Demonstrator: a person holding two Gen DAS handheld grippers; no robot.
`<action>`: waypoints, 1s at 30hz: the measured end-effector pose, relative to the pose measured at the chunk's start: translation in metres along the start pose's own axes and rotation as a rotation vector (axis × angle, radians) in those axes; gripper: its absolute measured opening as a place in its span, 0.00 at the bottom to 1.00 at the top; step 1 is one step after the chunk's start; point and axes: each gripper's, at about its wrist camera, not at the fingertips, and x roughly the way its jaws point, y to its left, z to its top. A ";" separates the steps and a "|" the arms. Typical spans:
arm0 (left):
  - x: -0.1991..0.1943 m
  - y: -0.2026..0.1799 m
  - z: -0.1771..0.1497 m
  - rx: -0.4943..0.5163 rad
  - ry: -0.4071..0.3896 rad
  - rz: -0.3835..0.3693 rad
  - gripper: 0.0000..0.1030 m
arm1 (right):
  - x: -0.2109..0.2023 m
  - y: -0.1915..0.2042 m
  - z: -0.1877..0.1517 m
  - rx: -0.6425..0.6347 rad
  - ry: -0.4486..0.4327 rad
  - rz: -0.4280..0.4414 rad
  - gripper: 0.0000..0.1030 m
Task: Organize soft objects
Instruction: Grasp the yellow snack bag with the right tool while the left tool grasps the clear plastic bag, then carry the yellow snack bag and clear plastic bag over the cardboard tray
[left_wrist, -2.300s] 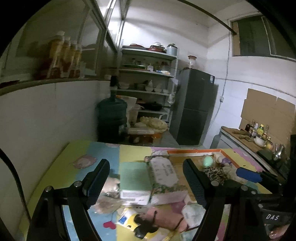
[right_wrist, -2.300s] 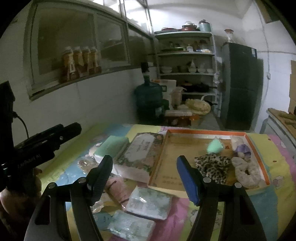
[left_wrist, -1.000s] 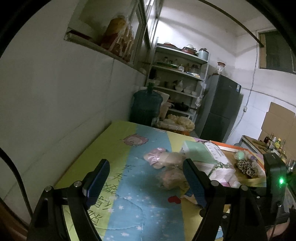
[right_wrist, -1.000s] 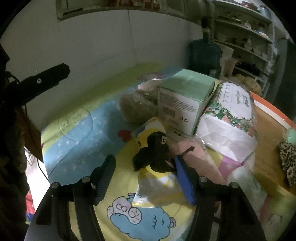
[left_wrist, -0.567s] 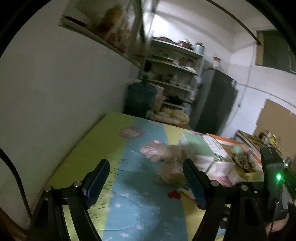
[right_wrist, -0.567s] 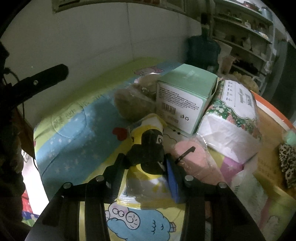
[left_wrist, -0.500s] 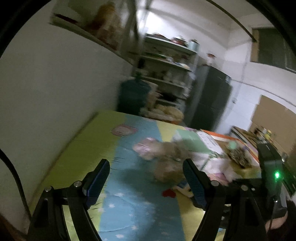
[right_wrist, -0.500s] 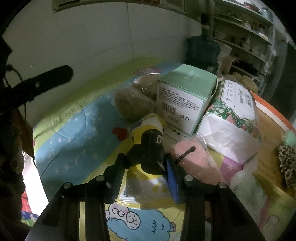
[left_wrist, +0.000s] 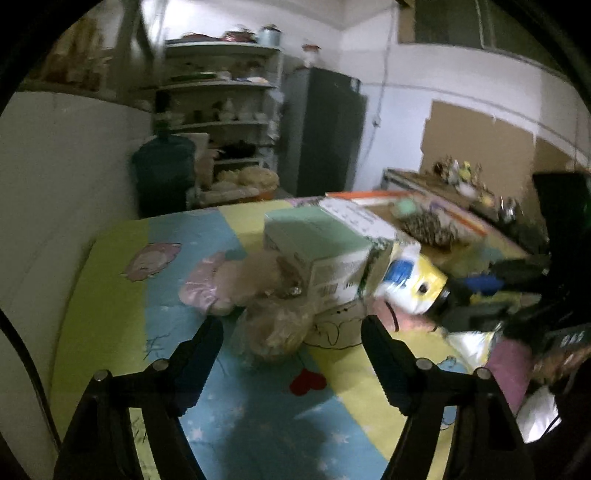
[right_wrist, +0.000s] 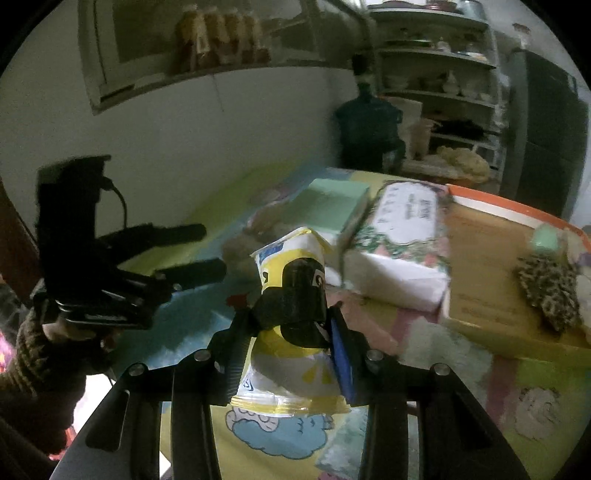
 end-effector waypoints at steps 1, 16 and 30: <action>0.005 -0.001 0.001 0.010 0.015 0.000 0.74 | -0.002 -0.001 0.000 0.004 -0.004 -0.002 0.40; 0.043 0.007 0.005 0.052 0.155 0.028 0.63 | -0.010 -0.012 -0.003 0.055 -0.017 -0.007 0.41; 0.044 0.011 0.006 0.055 0.154 0.082 0.46 | -0.006 -0.014 -0.002 0.068 -0.011 -0.010 0.41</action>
